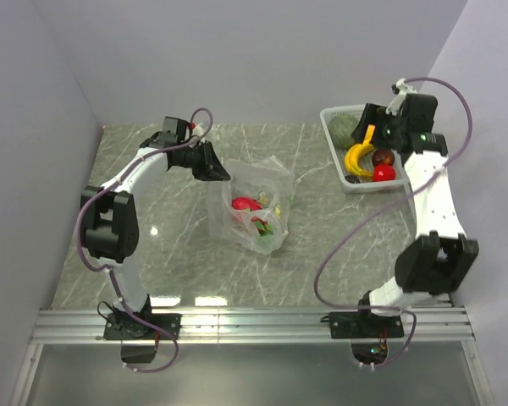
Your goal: Place the fake fruits into the plastic bag and tie a complex knot
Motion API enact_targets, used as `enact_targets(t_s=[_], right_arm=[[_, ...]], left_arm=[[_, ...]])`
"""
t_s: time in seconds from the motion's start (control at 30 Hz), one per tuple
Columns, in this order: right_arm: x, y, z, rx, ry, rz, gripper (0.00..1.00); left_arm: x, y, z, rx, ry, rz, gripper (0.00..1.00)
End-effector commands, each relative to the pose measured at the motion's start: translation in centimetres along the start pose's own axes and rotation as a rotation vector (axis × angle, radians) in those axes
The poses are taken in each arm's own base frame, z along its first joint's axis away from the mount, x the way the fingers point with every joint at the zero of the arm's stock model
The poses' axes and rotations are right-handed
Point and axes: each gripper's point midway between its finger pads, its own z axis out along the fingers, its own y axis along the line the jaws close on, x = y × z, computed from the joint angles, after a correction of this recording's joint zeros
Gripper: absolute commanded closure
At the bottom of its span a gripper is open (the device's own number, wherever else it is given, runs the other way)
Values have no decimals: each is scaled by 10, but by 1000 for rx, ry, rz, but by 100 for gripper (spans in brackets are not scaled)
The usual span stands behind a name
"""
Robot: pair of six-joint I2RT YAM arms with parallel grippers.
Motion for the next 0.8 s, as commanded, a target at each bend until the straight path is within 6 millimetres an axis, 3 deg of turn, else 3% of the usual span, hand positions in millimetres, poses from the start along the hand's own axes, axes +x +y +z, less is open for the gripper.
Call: enact_targets(t_s=[0.0,0.13,0.33,0.5,0.53,0.77], right_arm=[[-15,-29,31,144,22,27,9],[-11,-48,79,170,107,0,16],[12,-67,124,193,190,-25,23],[43,-70,147,201,254,-52,25],[56,-73,153,217,281,-54,25],[91,-96,176,275,360,-116,25]], left_arm=[[-11,-14,-7,5,-36,58,82],[-11,-14,-6,12,-36,57,82],[-11,-16,-6,26,-39,59,82],[-9,-11,-2,21,-28,54,82],[-9,-11,-2,19,-27,53,81],[-9,-12,-1,28,-25,52,81]])
